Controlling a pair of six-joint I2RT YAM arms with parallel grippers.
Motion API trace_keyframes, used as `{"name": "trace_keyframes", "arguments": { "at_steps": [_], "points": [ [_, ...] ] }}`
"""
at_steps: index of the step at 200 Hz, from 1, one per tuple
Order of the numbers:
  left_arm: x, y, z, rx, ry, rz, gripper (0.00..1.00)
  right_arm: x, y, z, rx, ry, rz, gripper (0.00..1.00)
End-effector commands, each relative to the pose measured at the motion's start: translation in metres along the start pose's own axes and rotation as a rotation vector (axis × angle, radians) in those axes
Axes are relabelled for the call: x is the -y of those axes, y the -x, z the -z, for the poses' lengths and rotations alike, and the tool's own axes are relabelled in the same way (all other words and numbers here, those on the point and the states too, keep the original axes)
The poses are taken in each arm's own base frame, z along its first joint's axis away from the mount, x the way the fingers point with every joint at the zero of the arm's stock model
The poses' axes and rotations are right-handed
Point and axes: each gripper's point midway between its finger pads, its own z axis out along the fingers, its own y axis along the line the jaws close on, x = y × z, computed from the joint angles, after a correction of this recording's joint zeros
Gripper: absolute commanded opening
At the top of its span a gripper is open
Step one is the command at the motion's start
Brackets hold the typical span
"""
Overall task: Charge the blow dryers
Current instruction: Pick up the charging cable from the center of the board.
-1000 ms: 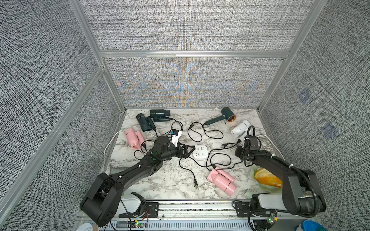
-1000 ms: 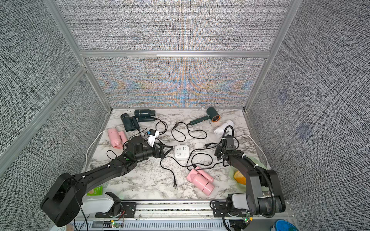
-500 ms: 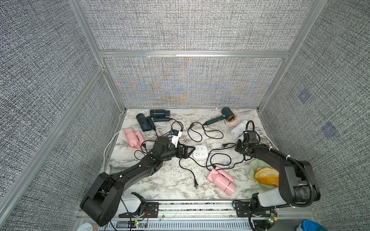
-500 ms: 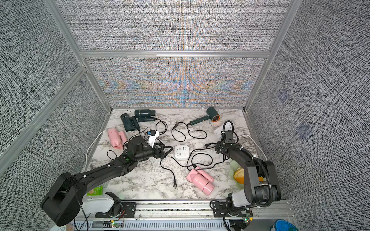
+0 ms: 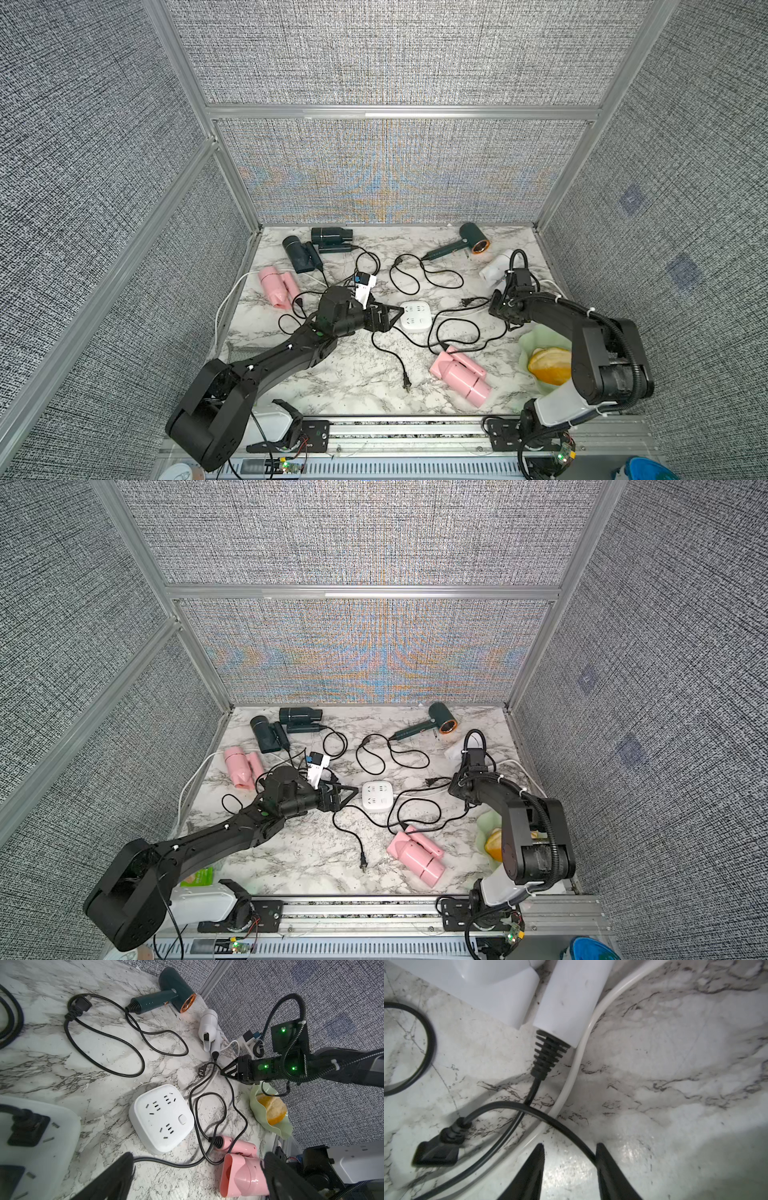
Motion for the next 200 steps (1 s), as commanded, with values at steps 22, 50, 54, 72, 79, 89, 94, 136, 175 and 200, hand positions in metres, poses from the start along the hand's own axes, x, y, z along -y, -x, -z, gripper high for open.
{"name": "trace_keyframes", "arguments": {
  "at_steps": [22, 50, 54, 72, 79, 89, 94, 136, 175, 200],
  "points": [
    [0.003, 0.006, 0.002, 0.024, -0.01, -0.014, 0.98, 0.001, -0.002, -0.003, -0.031, -0.008, -0.016, 0.44],
    [0.004, 0.006, 0.002, 0.027, -0.01, -0.015, 0.98, 0.002, -0.003, -0.006, -0.047, -0.018, -0.015, 0.44],
    [0.003, 0.005, 0.002, 0.026, -0.009, -0.014, 0.98, 0.002, -0.002, -0.007, -0.048, -0.019, -0.015, 0.44],
    [0.004, 0.005, 0.003, 0.027, -0.01, -0.014, 0.98, 0.001, -0.003, -0.009, -0.058, -0.023, -0.013, 0.41],
    [0.003, 0.005, 0.003, 0.028, -0.008, -0.014, 0.98, 0.001, -0.003, -0.009, -0.06, -0.023, -0.012, 0.38],
    [0.003, 0.005, 0.004, 0.03, -0.006, -0.015, 0.98, 0.001, -0.003, -0.01, -0.065, -0.022, -0.012, 0.34],
    [0.004, 0.006, 0.004, 0.032, -0.006, -0.015, 0.98, 0.0, -0.003, -0.011, -0.068, -0.02, -0.01, 0.32],
    [0.003, 0.005, 0.004, 0.031, -0.005, -0.016, 0.99, -0.003, -0.009, -0.01, -0.078, 0.002, 0.006, 0.14],
    [0.003, 0.006, 0.003, 0.03, -0.004, -0.014, 0.99, -0.009, -0.01, 0.006, -0.044, 0.031, 0.049, 0.04],
    [0.003, 0.006, 0.001, 0.027, -0.007, -0.013, 0.99, -0.008, 0.003, 0.032, 0.027, 0.031, 0.063, 0.02]
  ]
}}
